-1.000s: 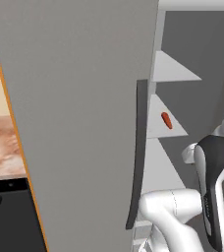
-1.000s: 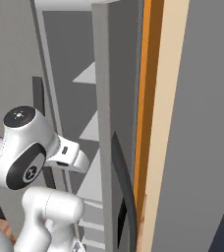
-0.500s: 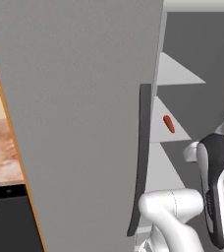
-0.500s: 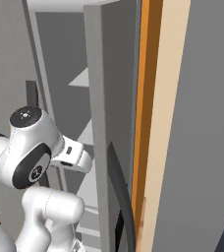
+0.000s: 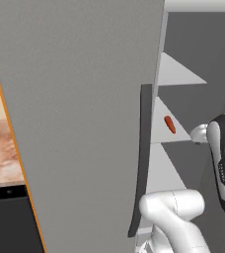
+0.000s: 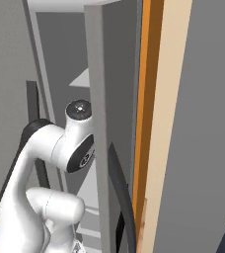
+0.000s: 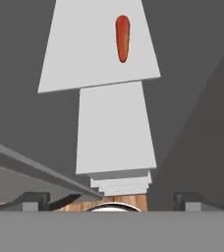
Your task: Take the bell pepper and carrot out of the freezer and place them in the tupperware container on the counter. Then put the tupperware containing the vegetables back in the freezer.
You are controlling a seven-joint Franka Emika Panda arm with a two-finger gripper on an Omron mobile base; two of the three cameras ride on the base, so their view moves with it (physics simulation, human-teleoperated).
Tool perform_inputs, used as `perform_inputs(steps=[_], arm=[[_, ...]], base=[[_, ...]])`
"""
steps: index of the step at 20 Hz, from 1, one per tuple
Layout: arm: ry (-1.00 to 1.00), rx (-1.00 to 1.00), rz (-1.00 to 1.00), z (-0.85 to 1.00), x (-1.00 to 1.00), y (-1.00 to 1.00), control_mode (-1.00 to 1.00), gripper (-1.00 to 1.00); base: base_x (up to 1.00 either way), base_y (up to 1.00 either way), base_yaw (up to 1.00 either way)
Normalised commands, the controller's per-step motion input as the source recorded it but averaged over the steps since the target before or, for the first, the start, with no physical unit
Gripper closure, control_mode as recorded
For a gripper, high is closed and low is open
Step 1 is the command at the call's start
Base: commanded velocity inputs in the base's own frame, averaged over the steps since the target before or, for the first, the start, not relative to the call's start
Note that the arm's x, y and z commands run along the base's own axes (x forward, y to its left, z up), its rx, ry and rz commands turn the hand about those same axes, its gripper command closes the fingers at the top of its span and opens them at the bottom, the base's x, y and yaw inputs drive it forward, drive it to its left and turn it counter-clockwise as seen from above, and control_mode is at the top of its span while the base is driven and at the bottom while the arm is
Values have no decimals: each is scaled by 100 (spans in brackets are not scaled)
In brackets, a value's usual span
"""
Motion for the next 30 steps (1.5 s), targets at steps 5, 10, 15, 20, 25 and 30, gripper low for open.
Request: perform_inputs(steps=[5,10,15,20,25,30], arm=[[-2,0,0,-18,100,-4,-100,-100],[0,0,0,-20,100,-3,-100,-100],[0,0,0,-33,100,-23,-100,-100],[0,0,0,-41,100,-17,-100,-100],[0,0,0,-45,98,-8,-100,-100],[0,0,0,-34,78,-27,-100,-100]], base=[[0,0,0],[0,0,0],[0,0,0],[0,0,0],[0,0,0],[0,0,0]])
